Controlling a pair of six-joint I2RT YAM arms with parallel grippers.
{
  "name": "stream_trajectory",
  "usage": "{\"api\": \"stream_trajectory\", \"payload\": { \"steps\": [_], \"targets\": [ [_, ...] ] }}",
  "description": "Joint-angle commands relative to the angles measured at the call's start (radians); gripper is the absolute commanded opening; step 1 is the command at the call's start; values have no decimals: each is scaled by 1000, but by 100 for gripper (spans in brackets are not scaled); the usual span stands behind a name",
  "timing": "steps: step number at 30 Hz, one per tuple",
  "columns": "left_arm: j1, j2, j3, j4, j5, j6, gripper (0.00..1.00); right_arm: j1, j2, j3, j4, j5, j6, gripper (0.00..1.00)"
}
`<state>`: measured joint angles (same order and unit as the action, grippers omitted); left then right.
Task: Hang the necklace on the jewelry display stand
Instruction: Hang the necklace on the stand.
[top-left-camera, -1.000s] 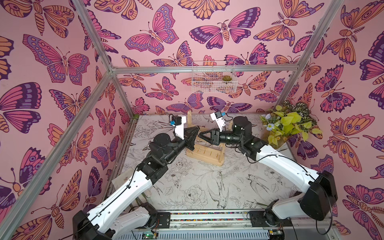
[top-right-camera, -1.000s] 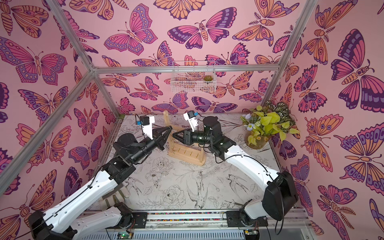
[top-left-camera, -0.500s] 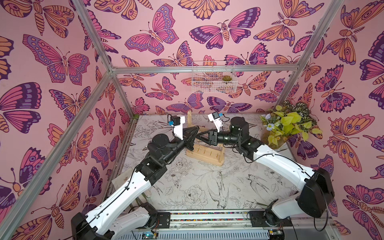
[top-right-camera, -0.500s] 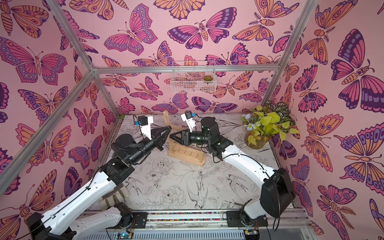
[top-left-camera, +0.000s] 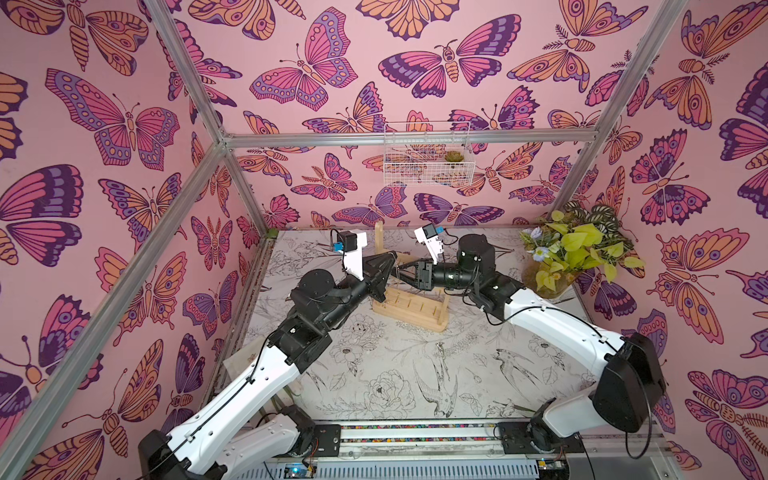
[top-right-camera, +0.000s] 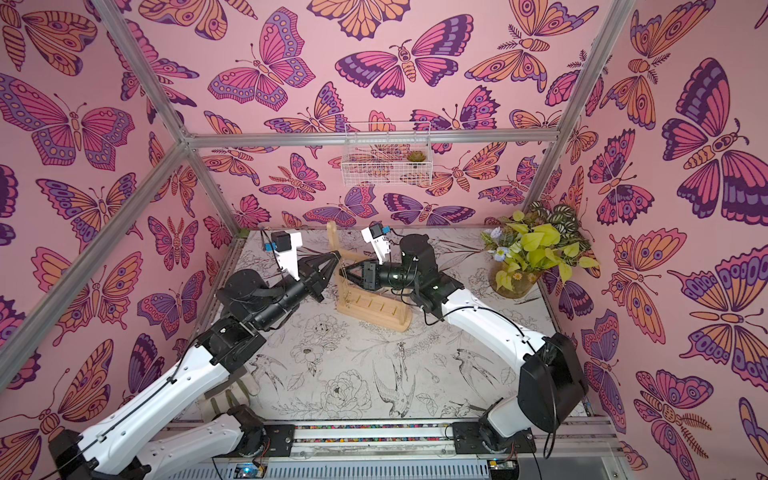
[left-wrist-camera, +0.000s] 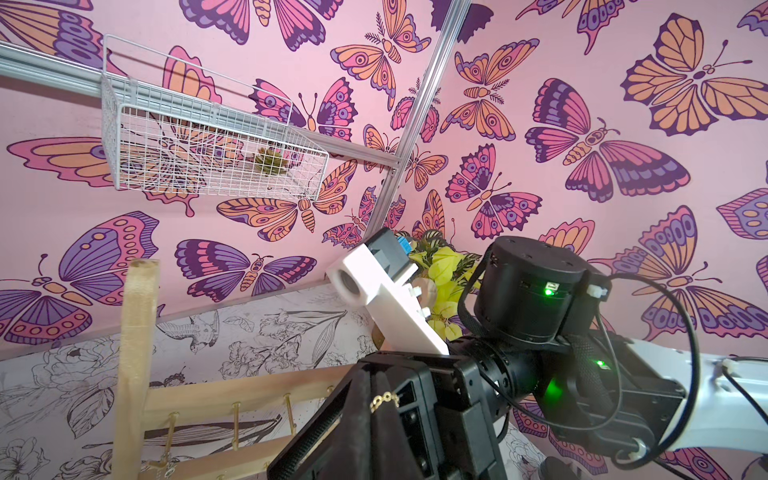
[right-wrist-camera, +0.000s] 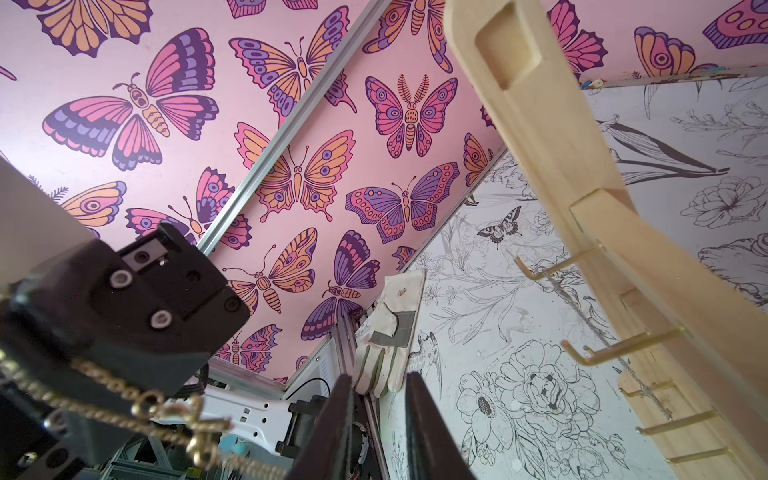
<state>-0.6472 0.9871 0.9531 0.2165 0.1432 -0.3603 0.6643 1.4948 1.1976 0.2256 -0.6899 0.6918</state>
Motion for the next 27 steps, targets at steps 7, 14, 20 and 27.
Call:
{"api": "stream_trajectory", "payload": {
  "steps": [7,14,20,27],
  "targets": [
    [0,-19,16,32,25,-6,0,38,19,5,55,-24,21,30],
    [0,-30,17,24,26,-2,0,30,-18,-1,-37,27,-32,32],
    [1,-38,16,18,29,0,0,-13,-80,-28,-79,39,-47,34],
    [1,-34,19,17,27,0,0,-8,-117,-38,-60,6,-56,35]
  ]
}}
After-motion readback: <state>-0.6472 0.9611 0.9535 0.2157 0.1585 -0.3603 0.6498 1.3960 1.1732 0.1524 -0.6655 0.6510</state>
